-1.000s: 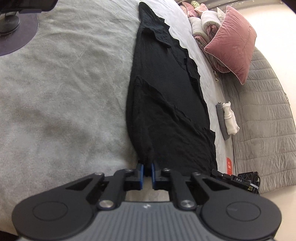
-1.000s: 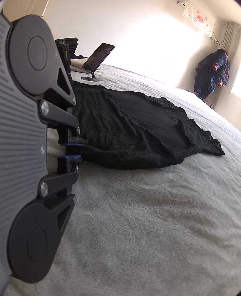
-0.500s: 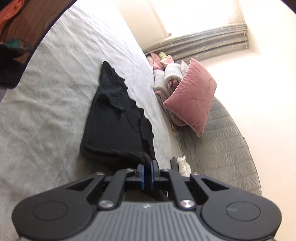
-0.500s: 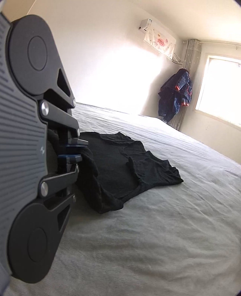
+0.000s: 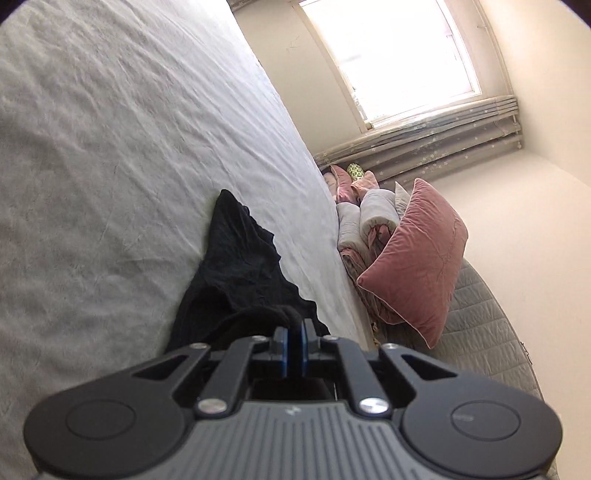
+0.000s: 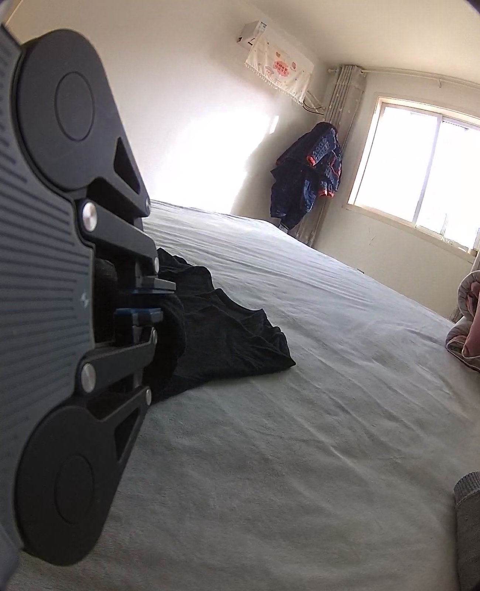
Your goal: Fold clothes
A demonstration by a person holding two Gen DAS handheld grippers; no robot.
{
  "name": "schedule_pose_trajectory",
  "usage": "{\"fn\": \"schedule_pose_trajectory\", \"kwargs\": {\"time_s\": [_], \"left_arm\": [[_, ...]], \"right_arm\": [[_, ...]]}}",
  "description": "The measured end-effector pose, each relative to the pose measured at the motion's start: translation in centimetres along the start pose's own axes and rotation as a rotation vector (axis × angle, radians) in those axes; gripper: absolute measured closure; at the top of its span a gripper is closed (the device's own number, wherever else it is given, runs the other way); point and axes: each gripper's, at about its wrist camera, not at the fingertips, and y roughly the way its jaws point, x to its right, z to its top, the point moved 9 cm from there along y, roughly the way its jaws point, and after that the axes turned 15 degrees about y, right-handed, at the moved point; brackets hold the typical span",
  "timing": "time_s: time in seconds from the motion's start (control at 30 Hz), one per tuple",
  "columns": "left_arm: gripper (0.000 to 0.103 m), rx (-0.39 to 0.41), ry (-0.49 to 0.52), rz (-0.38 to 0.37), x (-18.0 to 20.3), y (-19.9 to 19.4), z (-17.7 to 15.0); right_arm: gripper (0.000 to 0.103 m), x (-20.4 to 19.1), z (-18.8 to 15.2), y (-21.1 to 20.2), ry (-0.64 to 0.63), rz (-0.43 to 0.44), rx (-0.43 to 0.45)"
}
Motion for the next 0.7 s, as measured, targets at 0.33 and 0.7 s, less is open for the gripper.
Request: {"fn": "schedule_pose_trajectory", "kwargs": {"time_s": [0.33,0.7], "left_arm": [[0.089,-0.028,-0.012,0.160,-4.0,3.7,0.6],[0.077,-0.209,0.540,0.192,0.9,4.1,-1.7]], "right_arm": [[0.086,3.2,3.6,3.6,0.069,-0.113,0.036],[0.053,0.2,-0.7,2.5,-0.486,-0.236,0.076]]}}
